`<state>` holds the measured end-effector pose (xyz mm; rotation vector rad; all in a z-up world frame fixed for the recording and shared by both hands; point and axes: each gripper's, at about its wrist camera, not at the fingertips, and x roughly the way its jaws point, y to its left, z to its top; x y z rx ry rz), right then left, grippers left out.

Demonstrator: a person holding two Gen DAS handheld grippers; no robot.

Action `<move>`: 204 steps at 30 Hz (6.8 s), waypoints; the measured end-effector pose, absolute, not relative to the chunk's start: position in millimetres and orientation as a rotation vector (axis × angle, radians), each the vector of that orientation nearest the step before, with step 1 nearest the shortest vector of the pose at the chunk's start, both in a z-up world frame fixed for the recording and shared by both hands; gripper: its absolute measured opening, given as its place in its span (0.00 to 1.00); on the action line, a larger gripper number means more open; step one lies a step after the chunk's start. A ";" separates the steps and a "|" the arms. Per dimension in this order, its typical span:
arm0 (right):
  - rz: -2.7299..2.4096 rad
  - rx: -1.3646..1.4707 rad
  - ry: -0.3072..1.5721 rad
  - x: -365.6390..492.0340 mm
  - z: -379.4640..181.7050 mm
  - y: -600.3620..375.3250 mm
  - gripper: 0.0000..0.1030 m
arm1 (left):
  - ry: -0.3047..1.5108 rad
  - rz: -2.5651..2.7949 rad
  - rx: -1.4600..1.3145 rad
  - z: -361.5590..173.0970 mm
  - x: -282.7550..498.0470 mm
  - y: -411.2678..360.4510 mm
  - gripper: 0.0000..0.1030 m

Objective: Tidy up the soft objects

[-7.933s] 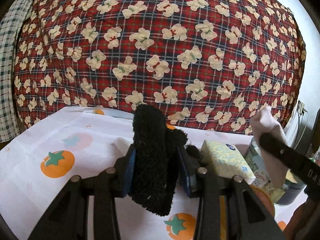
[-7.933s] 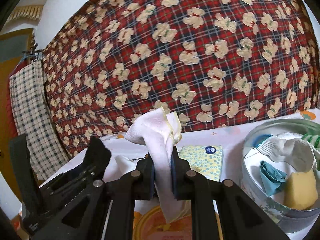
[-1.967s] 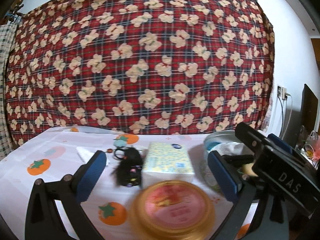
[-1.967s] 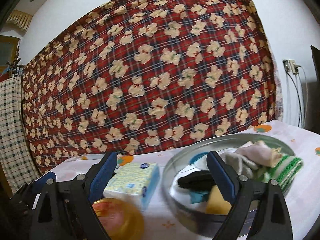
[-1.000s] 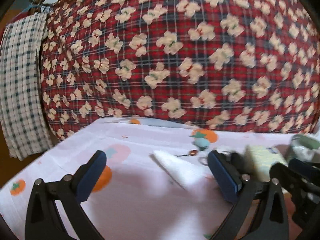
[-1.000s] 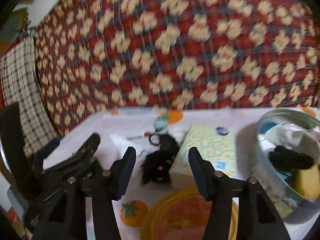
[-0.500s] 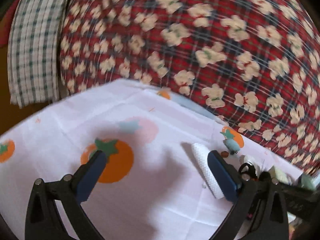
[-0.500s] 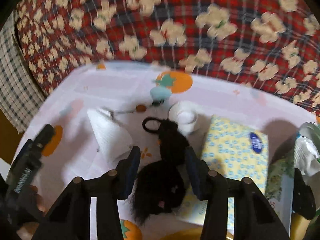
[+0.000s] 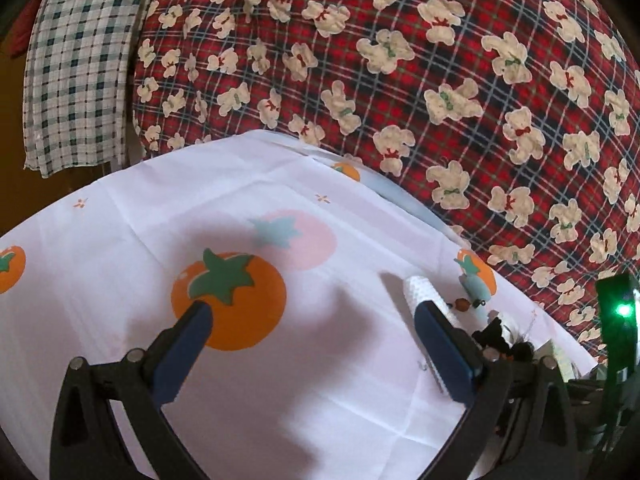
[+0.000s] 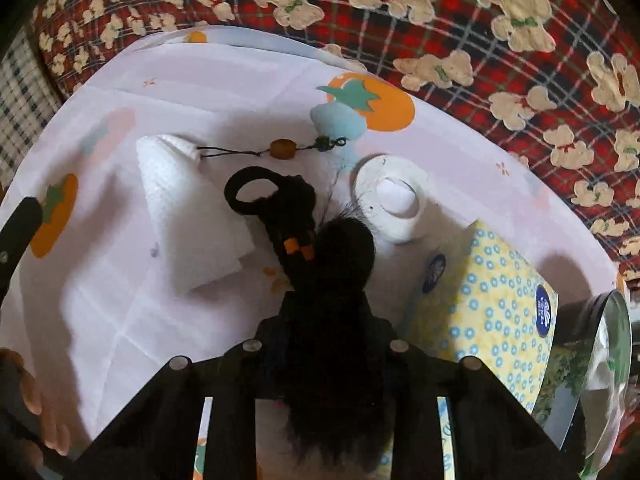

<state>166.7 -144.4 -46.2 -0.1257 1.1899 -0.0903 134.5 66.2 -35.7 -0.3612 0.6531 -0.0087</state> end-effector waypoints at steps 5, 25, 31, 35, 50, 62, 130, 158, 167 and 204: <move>-0.042 0.017 1.018 147.8 -16.0 -150.2 0.26 | 0.652 -0.016 -0.354 -36.8 134.7 66.2 0.99; -0.045 0.213 0.651 87.7 48.2 -210.8 0.26 | 0.776 -0.142 -0.242 -38.7 164.6 -27.0 0.99; -0.036 0.241 0.659 83.2 41.5 -222.4 0.26 | 0.897 -0.052 -0.158 -58.5 186.7 -44.8 0.98; -0.035 0.266 0.663 84.5 36.1 -223.5 0.26 | 0.886 -0.076 -0.169 -57.4 184.0 -38.1 0.80; 0.031 0.351 0.616 54.7 27.0 -198.4 0.26 | 0.801 -0.303 -0.338 -48.0 167.6 11.3 0.12; 0.060 0.246 0.427 12.5 5.7 -133.0 0.27 | 0.485 -0.258 -0.237 -13.9 105.5 23.7 0.12; -0.245 0.116 0.161 -139.1 15.3 -260.9 0.27 | 0.119 -0.469 -0.077 16.5 -86.7 -80.5 0.12; -0.634 0.099 0.165 -183.2 28.1 -442.4 0.27 | 0.126 -0.799 0.018 42.8 -108.1 -257.7 0.12; -0.586 0.083 0.268 -155.6 18.3 -455.3 0.27 | 0.228 -0.825 0.038 27.4 -87.0 -298.2 0.12; -0.551 0.005 0.061 -172.2 29.9 -417.2 0.91 | 0.221 -0.630 0.114 11.6 -80.4 -294.6 1.00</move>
